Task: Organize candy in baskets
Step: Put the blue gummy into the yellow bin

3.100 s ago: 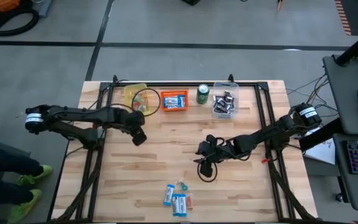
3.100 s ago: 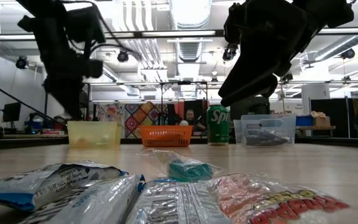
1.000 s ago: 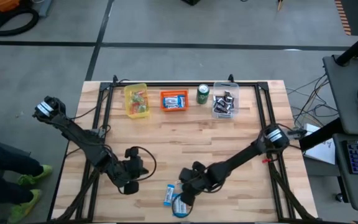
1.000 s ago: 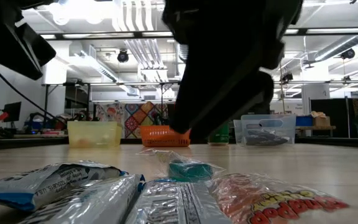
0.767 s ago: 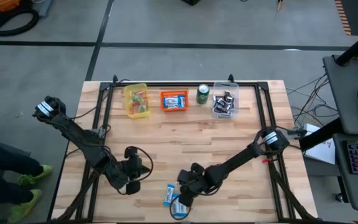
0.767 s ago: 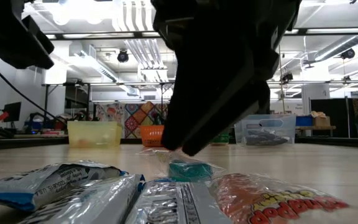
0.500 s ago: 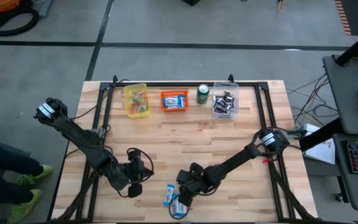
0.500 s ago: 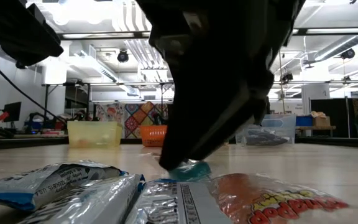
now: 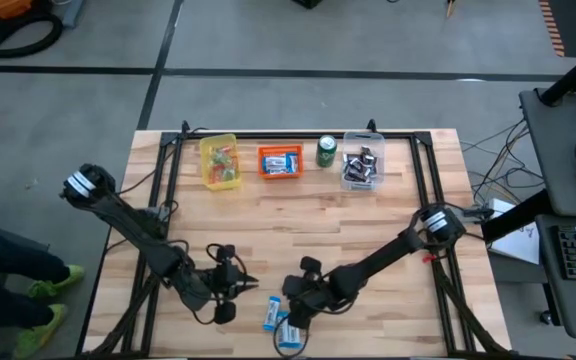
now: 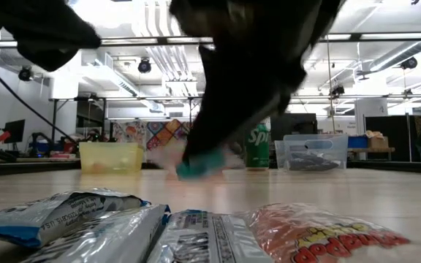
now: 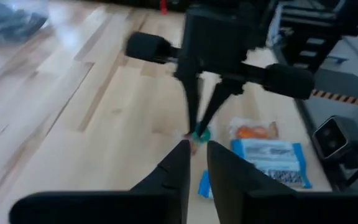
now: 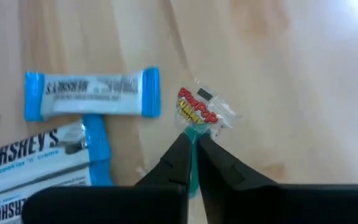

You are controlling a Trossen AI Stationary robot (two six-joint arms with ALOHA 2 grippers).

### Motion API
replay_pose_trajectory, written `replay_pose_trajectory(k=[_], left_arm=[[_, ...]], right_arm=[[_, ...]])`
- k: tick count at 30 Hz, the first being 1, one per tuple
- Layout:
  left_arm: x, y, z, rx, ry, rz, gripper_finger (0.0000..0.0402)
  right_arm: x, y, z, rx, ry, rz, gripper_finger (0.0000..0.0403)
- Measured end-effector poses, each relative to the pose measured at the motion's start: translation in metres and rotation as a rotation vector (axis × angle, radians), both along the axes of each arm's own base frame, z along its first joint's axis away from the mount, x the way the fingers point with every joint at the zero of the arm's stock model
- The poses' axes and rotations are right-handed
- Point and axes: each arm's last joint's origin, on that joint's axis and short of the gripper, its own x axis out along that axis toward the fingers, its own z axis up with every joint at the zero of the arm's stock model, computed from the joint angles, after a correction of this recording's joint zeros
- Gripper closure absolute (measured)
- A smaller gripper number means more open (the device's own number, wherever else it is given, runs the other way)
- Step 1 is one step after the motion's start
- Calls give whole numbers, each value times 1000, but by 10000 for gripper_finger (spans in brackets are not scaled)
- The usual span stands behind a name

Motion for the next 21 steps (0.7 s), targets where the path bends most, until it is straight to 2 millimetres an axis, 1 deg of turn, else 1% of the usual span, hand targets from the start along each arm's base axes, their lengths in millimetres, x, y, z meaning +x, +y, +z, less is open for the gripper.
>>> replay_pose_trajectory(k=[3,6,10,12,14,17,19,21], left_arm=[[4,-4,-5,25,-13,-18,342],[8,-6,-9,29,-22,-16,309],[14,-3,-11,41,-67,58,256],[17,-1,-12,63,-89,88,232],[20,-1,-8,86,-115,68,214],[26,-2,2,94,-206,23,204],[30,0,7,96,-256,30,205],[34,4,9,92,-267,49,208]], right_arm=[[-5,3,16,-113,-63,23,393],[-14,10,34,-264,-131,32,394],[-28,19,57,-476,-212,26,394],[-33,23,64,-546,-236,29,394],[-35,23,70,-593,-250,27,394],[-35,23,75,-621,-256,46,394],[-35,23,75,-628,-263,56,394],[-34,23,75,-638,-258,66,394]])
